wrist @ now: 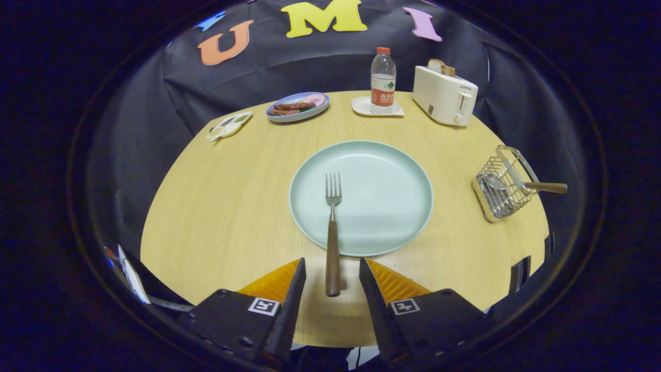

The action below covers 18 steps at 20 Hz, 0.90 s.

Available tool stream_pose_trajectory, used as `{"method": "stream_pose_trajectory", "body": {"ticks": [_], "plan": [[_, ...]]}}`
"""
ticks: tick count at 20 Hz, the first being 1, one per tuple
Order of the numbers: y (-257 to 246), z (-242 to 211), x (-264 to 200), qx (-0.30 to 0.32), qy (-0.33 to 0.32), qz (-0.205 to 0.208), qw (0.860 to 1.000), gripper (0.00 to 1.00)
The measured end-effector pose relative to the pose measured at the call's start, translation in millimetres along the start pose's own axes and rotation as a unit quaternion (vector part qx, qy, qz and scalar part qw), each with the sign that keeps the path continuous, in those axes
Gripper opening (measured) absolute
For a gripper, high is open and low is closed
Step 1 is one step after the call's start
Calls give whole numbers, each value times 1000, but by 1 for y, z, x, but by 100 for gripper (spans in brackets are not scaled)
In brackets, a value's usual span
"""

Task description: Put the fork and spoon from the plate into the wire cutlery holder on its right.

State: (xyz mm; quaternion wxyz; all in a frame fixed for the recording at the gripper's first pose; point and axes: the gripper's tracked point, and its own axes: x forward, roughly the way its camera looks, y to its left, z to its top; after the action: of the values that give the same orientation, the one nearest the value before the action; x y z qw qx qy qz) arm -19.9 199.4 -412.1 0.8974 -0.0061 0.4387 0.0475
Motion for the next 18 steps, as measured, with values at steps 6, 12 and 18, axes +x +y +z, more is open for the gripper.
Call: {"method": "stream_pose_trajectory", "body": {"ticks": [6, 12, 18], "plan": [[3, 0, 9, 7, 2, 0, 1000, 31], [-1, 10, -9, -36, -5, 16, 999, 9], [-17, 24, -35, -83, -24, 39, 995, 2]]}}
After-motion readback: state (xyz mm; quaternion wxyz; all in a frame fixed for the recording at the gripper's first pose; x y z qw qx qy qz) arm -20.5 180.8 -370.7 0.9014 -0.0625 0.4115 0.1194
